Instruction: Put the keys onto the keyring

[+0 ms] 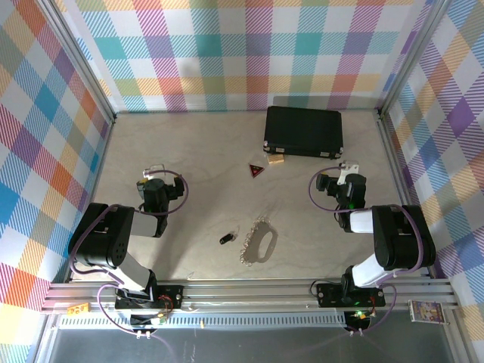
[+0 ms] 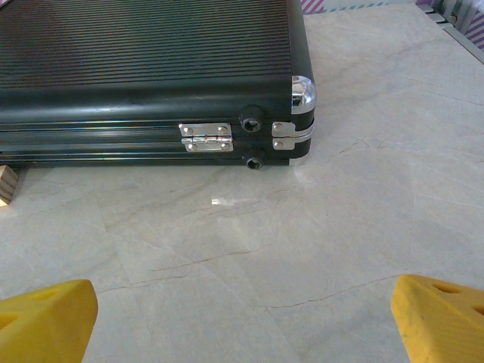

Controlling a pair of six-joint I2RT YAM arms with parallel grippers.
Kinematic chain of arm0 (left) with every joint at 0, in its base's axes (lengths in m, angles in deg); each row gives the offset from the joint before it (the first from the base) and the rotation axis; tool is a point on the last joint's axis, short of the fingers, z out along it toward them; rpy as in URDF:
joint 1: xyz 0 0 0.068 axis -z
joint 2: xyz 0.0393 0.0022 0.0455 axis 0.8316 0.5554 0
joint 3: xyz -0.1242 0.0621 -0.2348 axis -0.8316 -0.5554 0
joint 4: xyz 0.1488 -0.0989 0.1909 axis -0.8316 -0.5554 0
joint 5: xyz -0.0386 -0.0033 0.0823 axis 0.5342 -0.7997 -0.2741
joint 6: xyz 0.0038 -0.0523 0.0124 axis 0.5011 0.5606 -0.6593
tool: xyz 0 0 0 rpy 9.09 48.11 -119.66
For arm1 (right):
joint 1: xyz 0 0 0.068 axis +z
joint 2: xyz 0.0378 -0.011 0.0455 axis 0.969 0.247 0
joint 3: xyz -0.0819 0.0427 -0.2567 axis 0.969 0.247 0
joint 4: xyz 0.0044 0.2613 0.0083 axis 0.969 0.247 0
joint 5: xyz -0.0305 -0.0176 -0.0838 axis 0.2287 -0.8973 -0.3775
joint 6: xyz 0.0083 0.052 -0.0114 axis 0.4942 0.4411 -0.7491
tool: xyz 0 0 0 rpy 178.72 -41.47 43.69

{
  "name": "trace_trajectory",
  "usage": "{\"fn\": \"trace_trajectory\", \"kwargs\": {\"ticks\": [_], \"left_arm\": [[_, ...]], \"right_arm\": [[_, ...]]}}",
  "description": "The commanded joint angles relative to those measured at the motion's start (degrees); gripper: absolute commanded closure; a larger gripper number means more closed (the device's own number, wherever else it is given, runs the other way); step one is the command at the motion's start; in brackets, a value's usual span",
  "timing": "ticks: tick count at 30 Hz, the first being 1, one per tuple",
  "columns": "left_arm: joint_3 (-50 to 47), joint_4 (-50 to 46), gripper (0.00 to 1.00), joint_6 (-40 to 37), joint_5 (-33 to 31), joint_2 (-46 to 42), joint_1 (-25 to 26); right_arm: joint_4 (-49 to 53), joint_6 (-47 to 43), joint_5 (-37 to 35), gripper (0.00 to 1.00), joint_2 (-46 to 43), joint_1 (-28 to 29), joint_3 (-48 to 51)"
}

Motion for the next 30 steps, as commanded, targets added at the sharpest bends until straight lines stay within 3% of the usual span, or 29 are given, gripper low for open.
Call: {"fn": "trace_trajectory", "kwargs": {"ticks": [1,23,30], "left_arm": [[0.7,0.1,0.0,0.4,0.7,0.1,-0.5],[0.4,-0.3,0.0,0.3,1.1,-1.2,-0.5],[3.8,-15.3,0.0,1.1,0.9,-10.8,-0.5]], "right_arm": [[-2.1,-0.7,-0.4,0.01,0.0,0.4,-0.3],[-2.0,-0.8,-0.6,0.01,-0.3,0.4,-0.5],[20.7,-1.1,-1.0,0.01,-10.8,1.4,-8.5]]}}
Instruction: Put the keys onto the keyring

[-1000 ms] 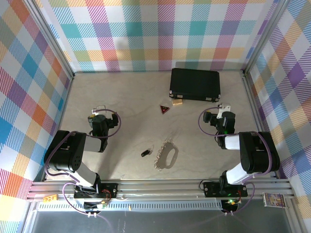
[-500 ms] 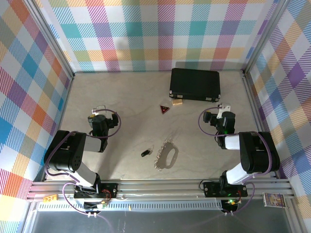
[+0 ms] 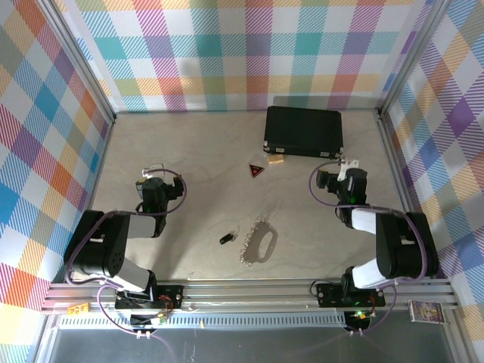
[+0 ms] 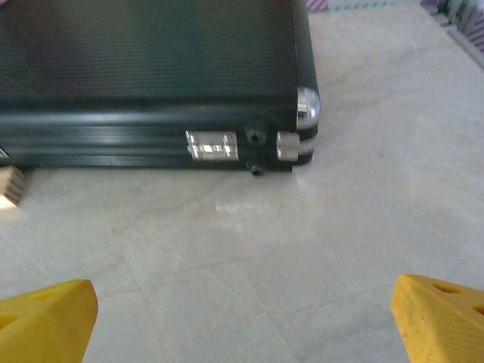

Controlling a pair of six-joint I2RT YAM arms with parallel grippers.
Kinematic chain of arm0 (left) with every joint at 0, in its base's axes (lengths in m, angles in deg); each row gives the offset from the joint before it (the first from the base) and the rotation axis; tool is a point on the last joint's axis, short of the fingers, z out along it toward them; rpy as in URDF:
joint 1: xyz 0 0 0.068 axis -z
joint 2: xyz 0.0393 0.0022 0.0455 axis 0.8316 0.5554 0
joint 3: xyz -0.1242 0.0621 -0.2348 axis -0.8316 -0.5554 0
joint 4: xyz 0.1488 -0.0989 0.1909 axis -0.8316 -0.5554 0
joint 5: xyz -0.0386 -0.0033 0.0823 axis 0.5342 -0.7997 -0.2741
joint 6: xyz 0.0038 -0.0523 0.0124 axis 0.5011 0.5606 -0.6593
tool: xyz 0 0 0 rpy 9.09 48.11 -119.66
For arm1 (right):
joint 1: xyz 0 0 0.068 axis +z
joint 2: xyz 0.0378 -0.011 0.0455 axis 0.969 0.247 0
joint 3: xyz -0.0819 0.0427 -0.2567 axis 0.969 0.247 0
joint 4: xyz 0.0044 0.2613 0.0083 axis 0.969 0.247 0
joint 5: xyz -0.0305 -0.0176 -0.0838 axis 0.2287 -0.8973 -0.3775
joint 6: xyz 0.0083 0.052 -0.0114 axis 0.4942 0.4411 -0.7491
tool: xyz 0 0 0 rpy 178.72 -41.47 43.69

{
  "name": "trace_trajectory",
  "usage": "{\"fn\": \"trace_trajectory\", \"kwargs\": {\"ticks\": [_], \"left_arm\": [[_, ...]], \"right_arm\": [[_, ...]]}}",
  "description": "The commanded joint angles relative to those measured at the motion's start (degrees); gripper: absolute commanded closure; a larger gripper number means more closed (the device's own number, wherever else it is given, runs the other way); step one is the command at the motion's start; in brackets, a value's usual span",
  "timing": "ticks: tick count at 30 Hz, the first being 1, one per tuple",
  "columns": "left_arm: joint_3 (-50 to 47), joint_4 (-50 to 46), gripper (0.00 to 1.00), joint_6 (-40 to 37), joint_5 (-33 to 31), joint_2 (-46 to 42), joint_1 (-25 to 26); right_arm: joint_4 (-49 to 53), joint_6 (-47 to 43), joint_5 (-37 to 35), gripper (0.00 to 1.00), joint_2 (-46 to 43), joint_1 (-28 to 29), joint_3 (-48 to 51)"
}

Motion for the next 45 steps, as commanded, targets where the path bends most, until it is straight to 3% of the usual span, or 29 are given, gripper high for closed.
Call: {"fn": "trace_trajectory", "kwargs": {"ticks": [1,4,8,12,14,20,24,29,32,37,45], "left_arm": [[3.7,-10.7,0.0,1.7,0.5,-6.8,-0.4],[6.8,-22.2,0.0,5.4,2.0,-12.7,-0.2],[11.5,-36.1,0.0,11.0,14.3,-18.5,0.3],[15.6,-47.5,0.0,20.9,19.7,-23.8,2.4],[20.4,-57.9,0.0,24.1,21.3,-23.9,3.0],[26.0,-70.0,0.0,24.1,32.1,-23.8,4.9],[27.8,-75.8,0.0,21.6,37.2,-23.5,9.3],[27.1,-81.3,0.01,20.5,37.1,-23.7,20.4],[24.6,-79.9,0.08,22.2,36.0,-24.9,27.3],[21.7,-79.6,0.2,24.9,33.8,-24.3,34.5],[22.8,-79.2,0.3,31.8,29.5,-21.9,44.5]], "right_arm": [[10.6,1.0,-1.2,0.01,-6.8,0.6,-4.0],[21.0,8.5,-2.8,0.01,-12.6,0.7,-6.6],[38.4,17.5,-2.2,0.01,-17.4,1.0,-12.1],[50.4,19.7,1.5,0.01,-18.6,3.8,-16.6],[54.9,20.1,2.2,0.01,-18.8,6.3,-18.4],[65.1,20.0,5.2,0.01,-18.5,13.8,-22.0],[69.1,21.0,10.1,0.01,-18.6,15.8,-21.9],[71.8,20.9,16.9,0.01,-17.9,17.9,-21.3],[72.8,21.2,20.3,0.01,-17.3,18.2,-20.5],[72.1,22.4,23.6,0.01,-17.0,18.2,-18.2],[69.4,23.8,24.5,0.01,-16.7,18.2,-15.6]]}}
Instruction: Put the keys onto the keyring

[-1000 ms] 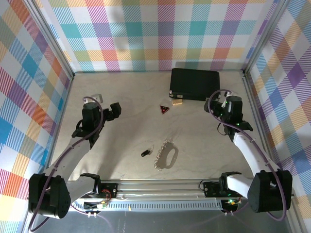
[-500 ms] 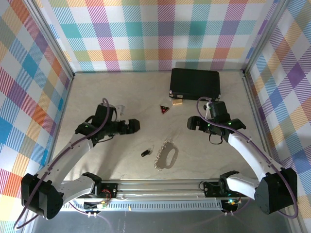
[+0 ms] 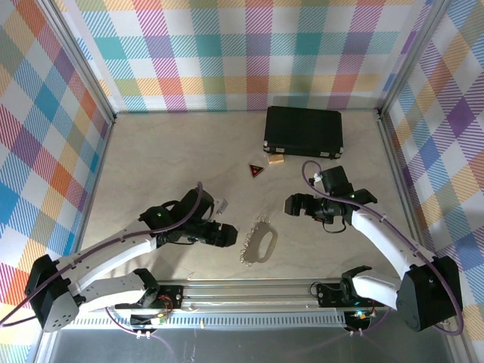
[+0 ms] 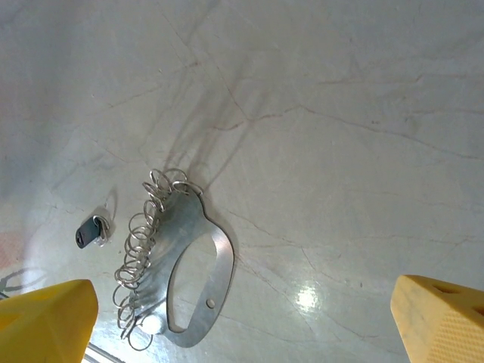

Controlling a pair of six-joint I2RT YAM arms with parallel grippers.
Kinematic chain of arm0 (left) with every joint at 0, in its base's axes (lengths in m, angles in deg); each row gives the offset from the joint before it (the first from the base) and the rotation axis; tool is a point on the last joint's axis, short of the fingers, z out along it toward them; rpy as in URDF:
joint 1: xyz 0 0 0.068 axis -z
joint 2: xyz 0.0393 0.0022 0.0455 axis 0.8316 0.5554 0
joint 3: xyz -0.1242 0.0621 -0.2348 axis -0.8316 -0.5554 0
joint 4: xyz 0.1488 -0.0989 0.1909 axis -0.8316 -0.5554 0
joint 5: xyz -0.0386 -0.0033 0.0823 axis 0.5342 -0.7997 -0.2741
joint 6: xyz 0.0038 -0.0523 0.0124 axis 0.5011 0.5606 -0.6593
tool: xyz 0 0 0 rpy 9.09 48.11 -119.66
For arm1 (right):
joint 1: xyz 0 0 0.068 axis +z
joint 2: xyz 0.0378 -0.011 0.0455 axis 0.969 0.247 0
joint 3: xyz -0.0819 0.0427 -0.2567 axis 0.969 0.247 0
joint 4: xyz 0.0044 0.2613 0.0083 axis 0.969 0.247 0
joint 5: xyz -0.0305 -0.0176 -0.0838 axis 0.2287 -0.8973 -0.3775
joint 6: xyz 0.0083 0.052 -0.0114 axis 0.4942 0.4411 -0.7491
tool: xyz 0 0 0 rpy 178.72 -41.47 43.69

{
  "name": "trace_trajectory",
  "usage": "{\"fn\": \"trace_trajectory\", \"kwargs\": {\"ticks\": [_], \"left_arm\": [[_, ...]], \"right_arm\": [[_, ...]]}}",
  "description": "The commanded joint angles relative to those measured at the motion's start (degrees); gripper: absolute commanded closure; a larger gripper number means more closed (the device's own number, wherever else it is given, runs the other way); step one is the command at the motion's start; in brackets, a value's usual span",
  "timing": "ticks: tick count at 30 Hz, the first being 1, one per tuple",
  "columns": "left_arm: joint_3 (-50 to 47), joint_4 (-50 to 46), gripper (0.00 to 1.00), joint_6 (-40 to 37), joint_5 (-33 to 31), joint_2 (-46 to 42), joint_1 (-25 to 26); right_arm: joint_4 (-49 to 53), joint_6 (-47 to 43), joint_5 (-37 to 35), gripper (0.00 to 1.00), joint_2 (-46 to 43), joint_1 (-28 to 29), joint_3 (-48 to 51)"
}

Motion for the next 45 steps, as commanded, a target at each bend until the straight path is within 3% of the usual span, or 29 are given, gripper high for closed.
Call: {"fn": "trace_trajectory", "kwargs": {"ticks": [1,8,16,21,34,45], "left_arm": [[0.5,0.4,0.31,4.3,-2.7,2.0,3.2],[2.7,8.6,0.34,1.8,-2.0,8.6,4.1],[3.1,17.4,0.38,4.9,5.0,12.4,4.0],[0.3,20.7,0.42,7.4,4.5,12.0,3.9],[-6.0,25.2,0.51,11.4,5.5,12.9,2.7],[-10.9,34.3,0.6,15.5,8.3,16.9,1.9]], "right_arm": [[-1.7,1.2,2.1,0.01,0.9,0.2,0.9],[-4.4,1.1,5.6,0.02,3.1,0.2,1.0],[-7.8,-2.7,10.1,0.17,8.9,0.5,0.1],[-12.0,-3.3,12.1,0.27,14.5,1.7,-0.8],[-17.6,-5.1,12.9,0.44,25.4,5.4,-4.4],[-15.7,-9.5,9.7,0.58,30.2,10.2,-7.3]]}}
